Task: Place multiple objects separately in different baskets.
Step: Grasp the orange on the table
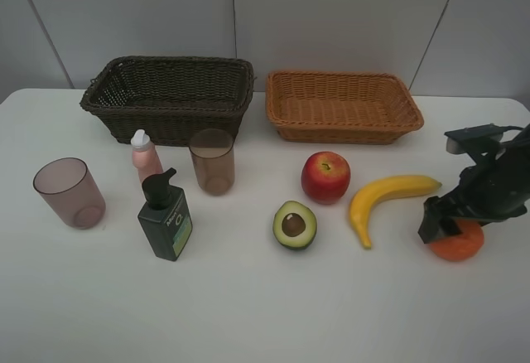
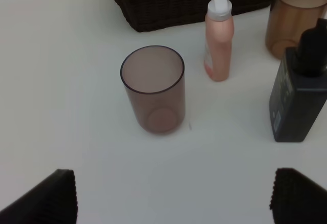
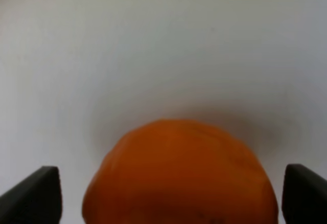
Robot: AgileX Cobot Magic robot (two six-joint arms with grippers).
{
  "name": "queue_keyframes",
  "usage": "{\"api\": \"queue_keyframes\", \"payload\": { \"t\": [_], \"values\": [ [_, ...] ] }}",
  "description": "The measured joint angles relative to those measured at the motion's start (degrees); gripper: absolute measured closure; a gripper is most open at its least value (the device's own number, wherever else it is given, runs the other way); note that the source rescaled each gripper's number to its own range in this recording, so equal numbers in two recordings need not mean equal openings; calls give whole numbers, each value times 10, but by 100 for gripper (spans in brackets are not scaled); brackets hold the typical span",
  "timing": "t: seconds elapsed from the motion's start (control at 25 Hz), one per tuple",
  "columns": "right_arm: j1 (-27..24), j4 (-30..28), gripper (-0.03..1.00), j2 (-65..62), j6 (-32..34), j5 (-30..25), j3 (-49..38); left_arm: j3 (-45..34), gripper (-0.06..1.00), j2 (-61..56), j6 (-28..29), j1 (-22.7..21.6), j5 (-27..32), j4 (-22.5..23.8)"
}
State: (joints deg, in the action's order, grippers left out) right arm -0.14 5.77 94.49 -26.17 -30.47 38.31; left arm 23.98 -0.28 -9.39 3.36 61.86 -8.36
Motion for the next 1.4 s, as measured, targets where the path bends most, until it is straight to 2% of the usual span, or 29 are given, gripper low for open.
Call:
{"api": "queue_keyframes", "payload": {
  "t": [0.88, 0.96, 1.08, 1.4],
  "values": [
    [0, 0, 12, 0, 0, -8, 0, 0, -6, 0, 0, 0, 0, 0],
    [0, 0, 16, 0, 0, -11, 0, 0, -6, 0, 0, 0, 0, 0],
    [0, 0, 34, 0, 0, -14, 0, 0, -6, 0, 0, 0, 0, 0],
    [0, 0, 34, 0, 0, -15, 0, 0, -6, 0, 0, 0, 0, 0]
  ]
}}
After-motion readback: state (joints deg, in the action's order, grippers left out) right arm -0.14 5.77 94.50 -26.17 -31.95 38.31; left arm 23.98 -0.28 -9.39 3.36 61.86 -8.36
